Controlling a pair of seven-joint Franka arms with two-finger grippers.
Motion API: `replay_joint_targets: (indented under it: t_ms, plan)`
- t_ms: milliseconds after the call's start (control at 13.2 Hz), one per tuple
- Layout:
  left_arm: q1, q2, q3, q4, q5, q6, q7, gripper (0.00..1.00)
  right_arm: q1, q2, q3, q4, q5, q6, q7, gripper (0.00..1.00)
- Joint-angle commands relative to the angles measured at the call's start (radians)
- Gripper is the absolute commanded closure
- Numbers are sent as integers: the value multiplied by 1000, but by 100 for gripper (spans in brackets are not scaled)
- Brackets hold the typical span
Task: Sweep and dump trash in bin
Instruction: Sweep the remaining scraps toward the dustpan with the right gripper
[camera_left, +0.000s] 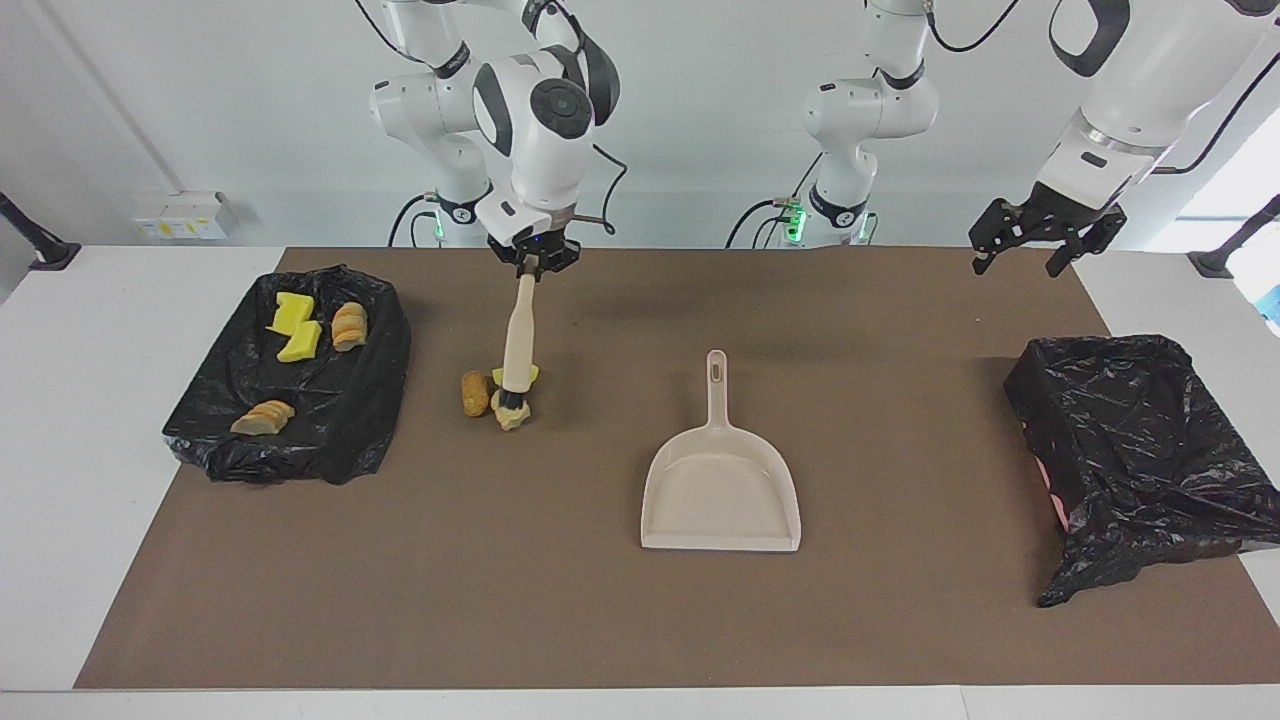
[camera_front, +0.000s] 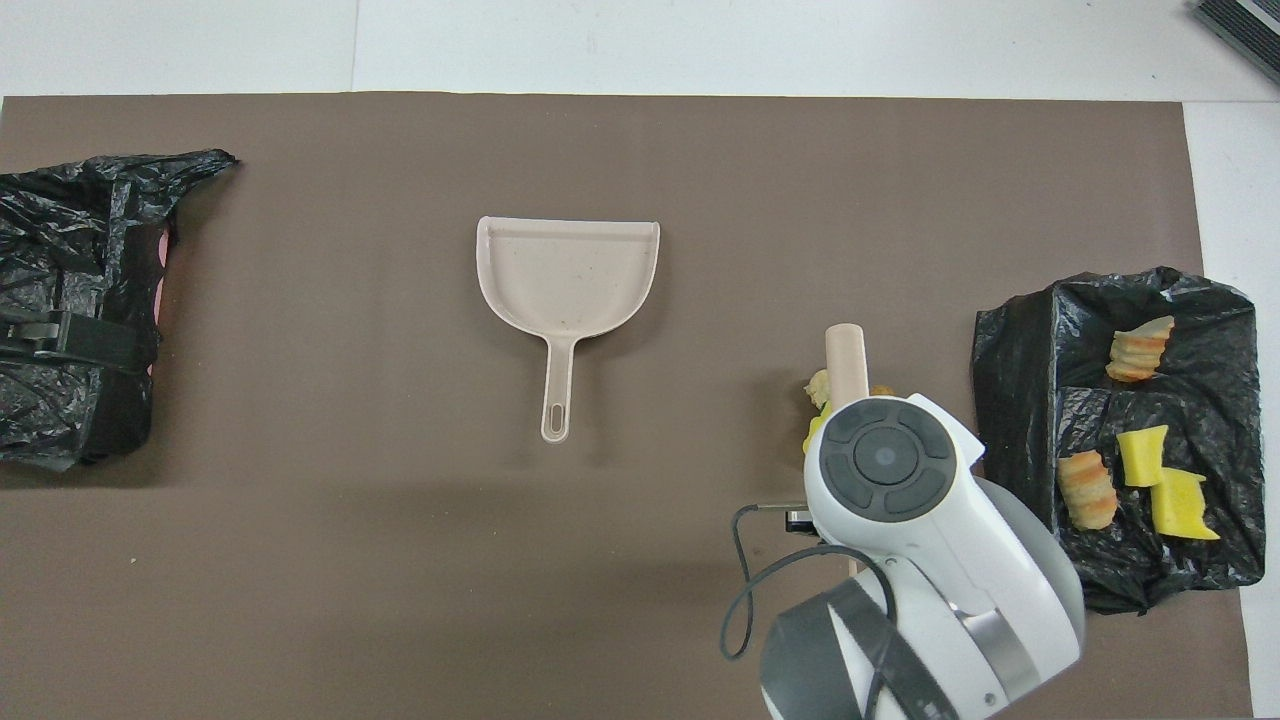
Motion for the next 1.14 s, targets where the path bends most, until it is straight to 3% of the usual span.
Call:
replay_joint_targets:
  t_ms: [0, 606, 909, 1061]
  plan:
    - [5, -16, -4, -11, 19, 4, 3, 0, -70, -81, 14, -108, -50, 39, -55, 100]
    - [5, -16, -4, -11, 19, 3, 3, 0, -220, -104, 15, -203, -32, 117, -217, 100]
    - [5, -16, -4, -11, 19, 3, 3, 0, -227, -94, 18, -277, -20, 194, -227, 100]
    - [5, -16, -4, -11, 19, 3, 3, 0, -225, -87, 20, -277, 45, 202, -245, 100]
